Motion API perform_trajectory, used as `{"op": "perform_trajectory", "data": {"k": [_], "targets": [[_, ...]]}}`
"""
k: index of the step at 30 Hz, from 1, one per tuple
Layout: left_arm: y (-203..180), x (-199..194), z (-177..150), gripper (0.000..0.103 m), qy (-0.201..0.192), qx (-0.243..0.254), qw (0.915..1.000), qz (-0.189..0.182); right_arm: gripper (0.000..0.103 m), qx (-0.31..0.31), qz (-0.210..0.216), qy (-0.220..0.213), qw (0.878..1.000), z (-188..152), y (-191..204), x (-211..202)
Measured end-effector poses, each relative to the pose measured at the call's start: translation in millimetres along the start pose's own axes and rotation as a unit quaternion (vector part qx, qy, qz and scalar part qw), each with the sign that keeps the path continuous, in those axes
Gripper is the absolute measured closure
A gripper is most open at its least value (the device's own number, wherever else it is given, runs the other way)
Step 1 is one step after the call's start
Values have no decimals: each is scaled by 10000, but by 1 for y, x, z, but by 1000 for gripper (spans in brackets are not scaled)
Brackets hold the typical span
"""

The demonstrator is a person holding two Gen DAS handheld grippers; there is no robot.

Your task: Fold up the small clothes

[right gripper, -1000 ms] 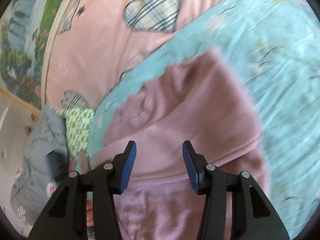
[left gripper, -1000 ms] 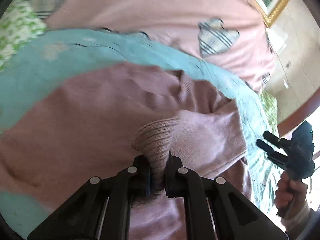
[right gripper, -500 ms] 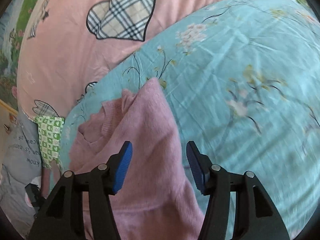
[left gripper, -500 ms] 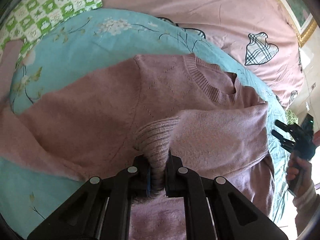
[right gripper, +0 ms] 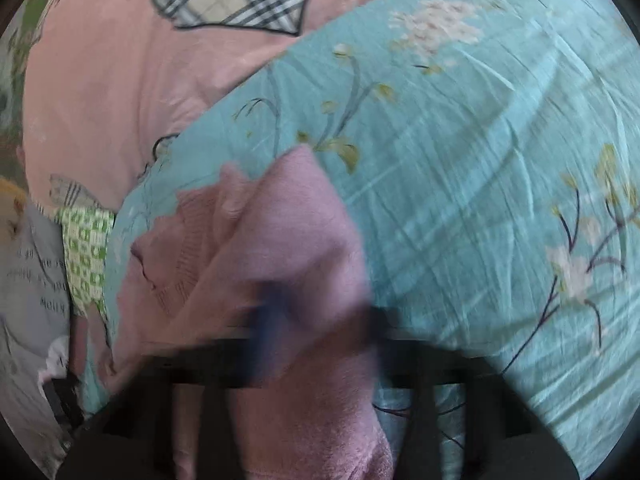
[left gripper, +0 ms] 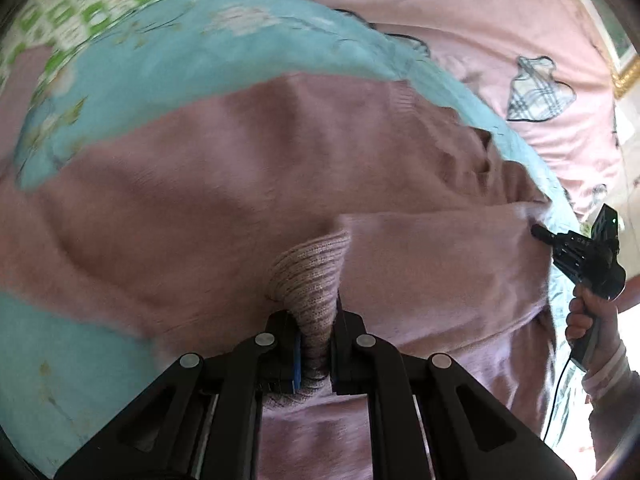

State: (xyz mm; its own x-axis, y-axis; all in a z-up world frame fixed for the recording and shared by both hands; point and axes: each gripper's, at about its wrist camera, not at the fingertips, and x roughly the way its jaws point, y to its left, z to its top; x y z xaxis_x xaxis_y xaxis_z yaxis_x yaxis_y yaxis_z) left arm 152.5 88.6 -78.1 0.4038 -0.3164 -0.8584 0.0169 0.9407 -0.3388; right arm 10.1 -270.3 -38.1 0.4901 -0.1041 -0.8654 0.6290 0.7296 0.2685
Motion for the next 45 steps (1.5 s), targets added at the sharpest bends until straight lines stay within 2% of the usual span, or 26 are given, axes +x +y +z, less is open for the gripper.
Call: {"op": "perform_trajectory", "data": {"k": [5,8,13,16,18,20,21,23,25,31,35,38,41,44,45], "targets": [[-38,11,17,95,-48,396,9988,-284,93,-463,-449,-864,9942,21,1,-56],[-48,24,18,95,-3,534,9984,-205,94,-480,-724,-785,9931,25,-12,-51],[-23,30,14,95,125,332,9992,-157,91,-550,-1262,-333,9899,15,-15,-16],[-16,29,11,93,164,414,9989,-146,79,-476,-1484,-418,9869,10,-8,-18],[-16,28,10,80,238,508,9984,-63,70,-521,-1746,-550,9817,7,2,-28],[-16,26,13,73,239,470,9986,-65,66,-439,-1615,-750,9830,0,11,-43],[-15,23,13,64,234,457,9987,-74,61,-368,-1503,-830,9845,-3,14,-49],[-9,14,10,55,216,386,9990,-65,56,-268,-1250,-936,9874,-16,25,-60],[0,3,5,55,159,292,9994,-88,55,-350,-1015,-886,9903,-32,38,-66],[51,-37,1,53,-97,-274,9995,76,55,-527,-446,-343,9970,-82,77,-51],[97,-66,11,50,-436,-632,9952,608,55,-639,-296,-19,9975,-108,93,-39],[133,-84,24,39,-686,-981,9879,985,55,-654,-262,119,9974,-118,102,-32],[167,-96,42,27,-828,-1231,9759,1601,55,-721,-247,153,9970,-126,112,-30],[193,-95,66,24,-800,-1303,9606,2322,55,-707,-233,138,9971,-129,117,-33],[199,-93,71,23,-784,-1310,9584,2413,55,-673,-231,140,9974,-130,118,-34]]}}
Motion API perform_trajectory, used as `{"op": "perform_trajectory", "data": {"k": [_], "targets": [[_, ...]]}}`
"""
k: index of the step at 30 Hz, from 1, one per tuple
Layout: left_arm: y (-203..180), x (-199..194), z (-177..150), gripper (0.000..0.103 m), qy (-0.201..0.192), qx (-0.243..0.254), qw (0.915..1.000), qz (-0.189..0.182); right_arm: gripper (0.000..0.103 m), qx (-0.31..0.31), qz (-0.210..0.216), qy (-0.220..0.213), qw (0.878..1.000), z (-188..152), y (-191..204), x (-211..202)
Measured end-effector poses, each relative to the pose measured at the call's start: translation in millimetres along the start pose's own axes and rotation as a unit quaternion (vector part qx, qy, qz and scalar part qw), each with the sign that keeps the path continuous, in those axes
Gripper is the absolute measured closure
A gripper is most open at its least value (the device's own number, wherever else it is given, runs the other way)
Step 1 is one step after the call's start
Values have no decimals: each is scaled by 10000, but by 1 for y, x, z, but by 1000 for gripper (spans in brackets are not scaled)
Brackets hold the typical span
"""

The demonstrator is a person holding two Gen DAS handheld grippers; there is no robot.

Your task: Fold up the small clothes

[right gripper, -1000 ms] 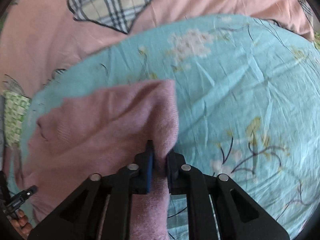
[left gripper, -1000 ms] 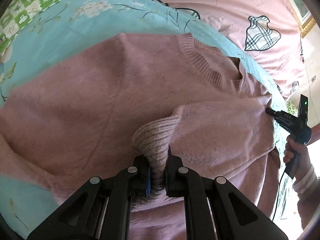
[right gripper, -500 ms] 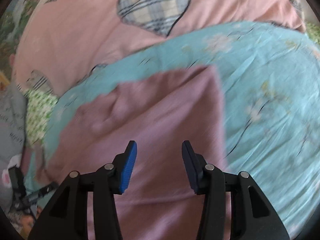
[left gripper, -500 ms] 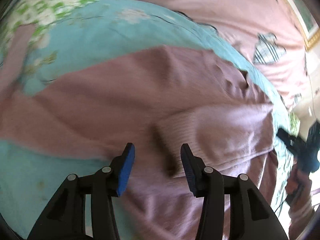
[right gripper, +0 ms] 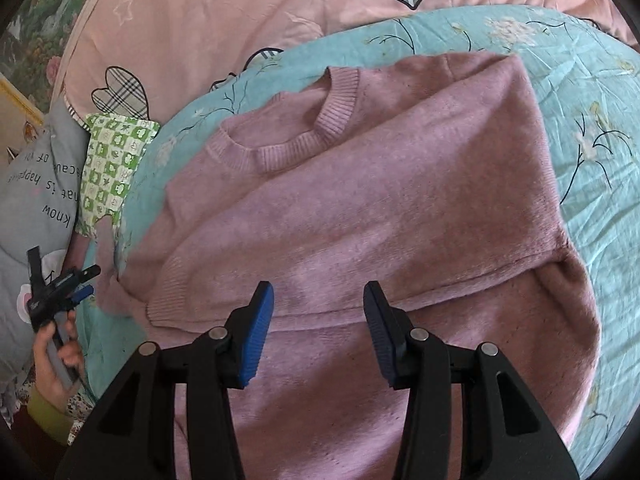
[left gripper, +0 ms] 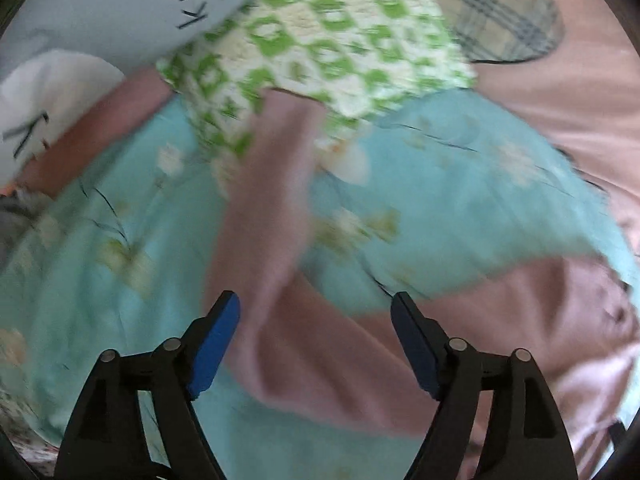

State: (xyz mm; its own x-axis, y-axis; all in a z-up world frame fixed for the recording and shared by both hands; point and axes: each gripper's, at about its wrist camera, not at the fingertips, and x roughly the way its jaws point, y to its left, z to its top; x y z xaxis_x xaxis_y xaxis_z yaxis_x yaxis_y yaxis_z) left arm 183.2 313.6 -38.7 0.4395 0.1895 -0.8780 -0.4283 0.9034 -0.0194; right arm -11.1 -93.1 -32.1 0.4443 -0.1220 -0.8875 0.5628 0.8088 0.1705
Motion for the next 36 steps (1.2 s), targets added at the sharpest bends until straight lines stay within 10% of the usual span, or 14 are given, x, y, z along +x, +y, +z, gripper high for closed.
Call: {"op": "perform_trajectory", "data": {"k": [5,7,9,11,16,19,26,32,36], "targets": [[9,47,27,27,216,97,9984,519,55,203,-9,6,9998,-4,1,-2],[13,59,32,49,286,84,9984,480,55,234,-48,-16,9997,-6,0,-5],[14,64,33,83,370,115,9991,186,55,248,-96,-69,9996,-8,-2,-10],[10,56,30,95,241,264,9994,-2,55,239,-124,-144,9995,-10,-4,-16],[-21,-5,19,97,-215,576,9903,-1248,55,299,-58,-274,9992,-13,-12,-26],[-64,-52,5,97,-485,1038,9734,-1983,55,375,-17,-306,9988,-15,-17,-30],[-219,-125,-60,97,-468,2553,9049,-3373,55,677,52,-450,9967,-22,-40,-46],[-316,-124,-133,95,-85,3453,8658,-3620,55,973,-82,-598,9934,-27,-72,-64],[-352,-101,-168,87,255,3830,8573,-3430,55,1231,-178,-607,9904,-31,-94,-71]]}}
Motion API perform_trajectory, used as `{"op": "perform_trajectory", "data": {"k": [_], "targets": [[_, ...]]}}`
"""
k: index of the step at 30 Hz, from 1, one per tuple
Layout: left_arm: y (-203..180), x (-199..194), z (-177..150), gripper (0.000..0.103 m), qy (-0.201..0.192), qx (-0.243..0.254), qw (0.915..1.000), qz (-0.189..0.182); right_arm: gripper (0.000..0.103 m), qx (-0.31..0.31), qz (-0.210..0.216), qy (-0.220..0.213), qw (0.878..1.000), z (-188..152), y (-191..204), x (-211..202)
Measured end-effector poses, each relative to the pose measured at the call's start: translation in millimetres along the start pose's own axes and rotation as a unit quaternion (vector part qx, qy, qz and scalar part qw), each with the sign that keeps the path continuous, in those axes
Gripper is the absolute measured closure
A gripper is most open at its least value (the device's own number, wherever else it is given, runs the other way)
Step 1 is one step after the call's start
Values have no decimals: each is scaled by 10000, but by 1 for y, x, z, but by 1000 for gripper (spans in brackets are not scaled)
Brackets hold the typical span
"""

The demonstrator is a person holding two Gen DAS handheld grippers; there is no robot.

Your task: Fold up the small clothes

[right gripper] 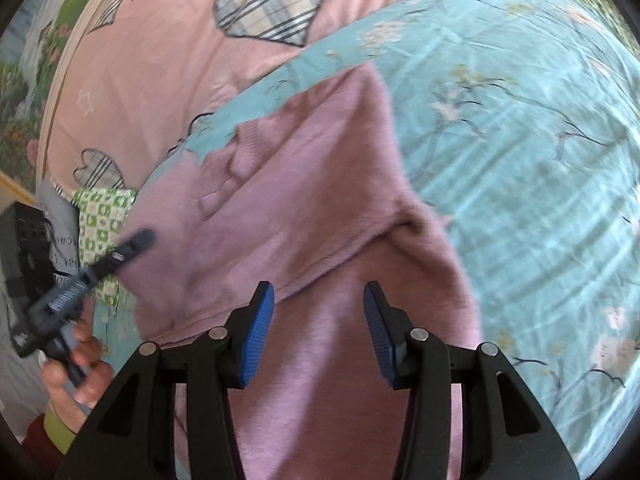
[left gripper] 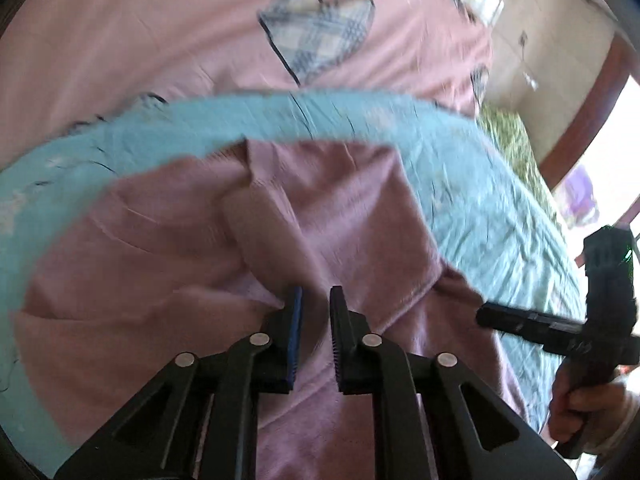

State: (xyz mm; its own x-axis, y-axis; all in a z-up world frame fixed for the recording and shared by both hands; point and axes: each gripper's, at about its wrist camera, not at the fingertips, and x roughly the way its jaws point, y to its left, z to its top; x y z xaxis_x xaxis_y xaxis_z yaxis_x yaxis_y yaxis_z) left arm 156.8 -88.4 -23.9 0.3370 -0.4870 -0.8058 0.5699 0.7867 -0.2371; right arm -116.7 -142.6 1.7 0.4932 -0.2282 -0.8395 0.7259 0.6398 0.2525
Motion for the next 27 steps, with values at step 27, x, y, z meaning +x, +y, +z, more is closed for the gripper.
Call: {"op": "perform_trajectory", "data": {"k": [27], "targets": [[178,-53,-155,45,650,-1942,9498,2363,95,-218,792,1123,9903,85,69,161]]}}
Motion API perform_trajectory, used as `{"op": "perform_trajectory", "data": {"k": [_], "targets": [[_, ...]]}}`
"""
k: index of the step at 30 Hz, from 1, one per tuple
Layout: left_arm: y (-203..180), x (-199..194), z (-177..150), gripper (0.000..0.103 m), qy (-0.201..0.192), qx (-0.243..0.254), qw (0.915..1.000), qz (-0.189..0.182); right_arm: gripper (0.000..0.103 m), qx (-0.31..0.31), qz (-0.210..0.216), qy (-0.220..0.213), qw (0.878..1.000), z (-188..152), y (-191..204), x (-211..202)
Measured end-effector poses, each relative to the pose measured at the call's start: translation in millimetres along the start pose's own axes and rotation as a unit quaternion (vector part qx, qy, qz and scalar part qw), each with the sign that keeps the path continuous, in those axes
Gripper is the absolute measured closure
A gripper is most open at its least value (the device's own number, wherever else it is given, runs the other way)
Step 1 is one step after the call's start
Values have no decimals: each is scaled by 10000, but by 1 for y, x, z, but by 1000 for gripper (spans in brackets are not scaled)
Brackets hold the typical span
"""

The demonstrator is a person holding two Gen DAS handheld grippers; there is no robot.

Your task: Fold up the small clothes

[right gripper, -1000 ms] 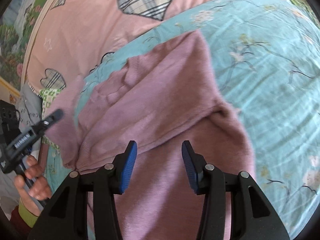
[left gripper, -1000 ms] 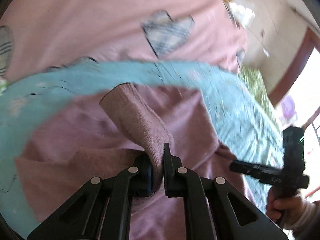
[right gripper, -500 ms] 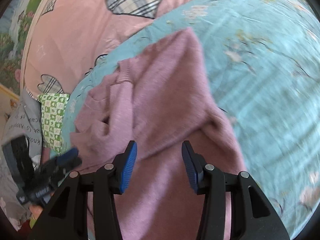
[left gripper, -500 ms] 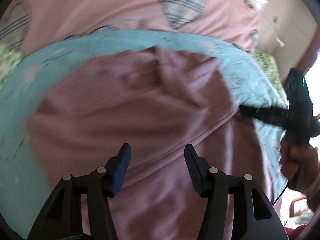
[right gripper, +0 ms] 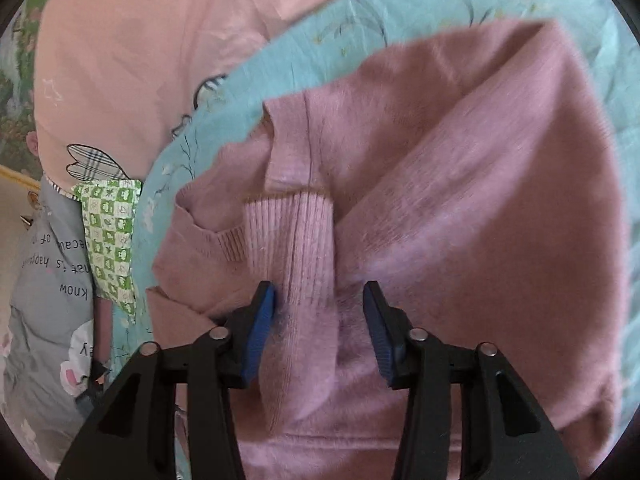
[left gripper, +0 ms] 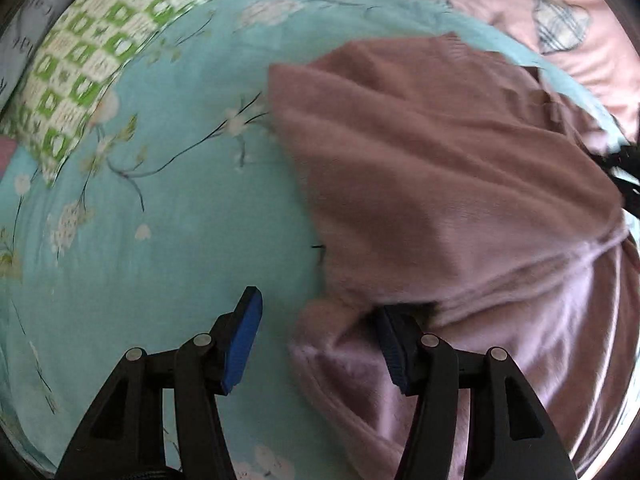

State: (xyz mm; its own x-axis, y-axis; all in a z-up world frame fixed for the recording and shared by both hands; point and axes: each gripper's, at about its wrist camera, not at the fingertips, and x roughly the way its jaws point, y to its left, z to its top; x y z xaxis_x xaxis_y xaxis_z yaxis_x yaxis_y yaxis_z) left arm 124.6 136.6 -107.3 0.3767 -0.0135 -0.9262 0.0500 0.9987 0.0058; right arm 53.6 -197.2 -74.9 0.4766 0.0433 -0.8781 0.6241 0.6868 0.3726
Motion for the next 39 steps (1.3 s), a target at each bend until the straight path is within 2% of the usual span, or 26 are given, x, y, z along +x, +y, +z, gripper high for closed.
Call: {"op": "perform_trajectory", "data": {"k": [2,3,4,5,7,8,10,11,13,14,18,22,24,27,31,32,33,36,39], "targets": [[1,3,1,45,-4,-127,9999,95,95,-39,-376,-305,9988,-3,7,-16],[1,3,1,45,-47,-149,9997,168,95,28,-482,-627,9969,-5,10,-34],[0,3,2,45,-80,-162,9996,235,95,146,-445,-1243,9911,-10,14,-69],[-2,4,2,45,-97,-198,9994,252,95,163,-485,-1611,9856,-14,16,-89],[-4,6,2,45,-104,-284,9993,234,95,336,-890,-2199,9709,-25,15,-125],[-6,7,2,45,-104,-307,9992,244,95,546,-1014,-2163,9695,-27,6,-129],[-11,8,2,45,-107,-278,9990,345,94,726,-1369,-1583,9752,-22,-14,-111],[-12,8,1,45,-110,-276,9989,367,91,857,-1512,-1366,9753,-22,-22,-103],[-11,7,1,45,-97,-329,9989,326,90,1284,-1498,-1040,9748,-26,-44,-92],[-8,7,1,45,-90,-380,9988,291,90,1414,-1393,-1059,9744,-29,-53,-92],[15,4,-1,45,-68,-797,9968,73,74,1512,-1110,-1384,9725,-45,-72,-107],[42,8,-9,44,17,-1457,9885,-402,74,1396,-697,-1464,9768,-50,-79,-117],[47,5,-10,42,48,-1469,9876,-553,73,1350,-531,-1533,9775,-51,-82,-122],[46,1,-9,44,167,-1002,9925,-679,73,1011,-502,-1647,9799,-45,-74,-125],[49,-27,-8,44,74,-470,9901,-1320,73,85,-688,-1409,9876,-23,-60,-118],[50,-33,-6,43,21,-413,9892,-1404,69,-139,-703,-1288,9891,-17,-57,-115],[53,-39,-1,37,-34,-382,9882,-1485,63,-278,-711,-1196,9899,-13,-57,-112],[56,-39,29,24,-128,-496,9861,-1580,55,-726,-739,-913,9904,-1,-53,-103],[56,-15,63,23,18,-822,9805,-1787,55,-1053,-698,-715,9894,8,-48,-95]]}}
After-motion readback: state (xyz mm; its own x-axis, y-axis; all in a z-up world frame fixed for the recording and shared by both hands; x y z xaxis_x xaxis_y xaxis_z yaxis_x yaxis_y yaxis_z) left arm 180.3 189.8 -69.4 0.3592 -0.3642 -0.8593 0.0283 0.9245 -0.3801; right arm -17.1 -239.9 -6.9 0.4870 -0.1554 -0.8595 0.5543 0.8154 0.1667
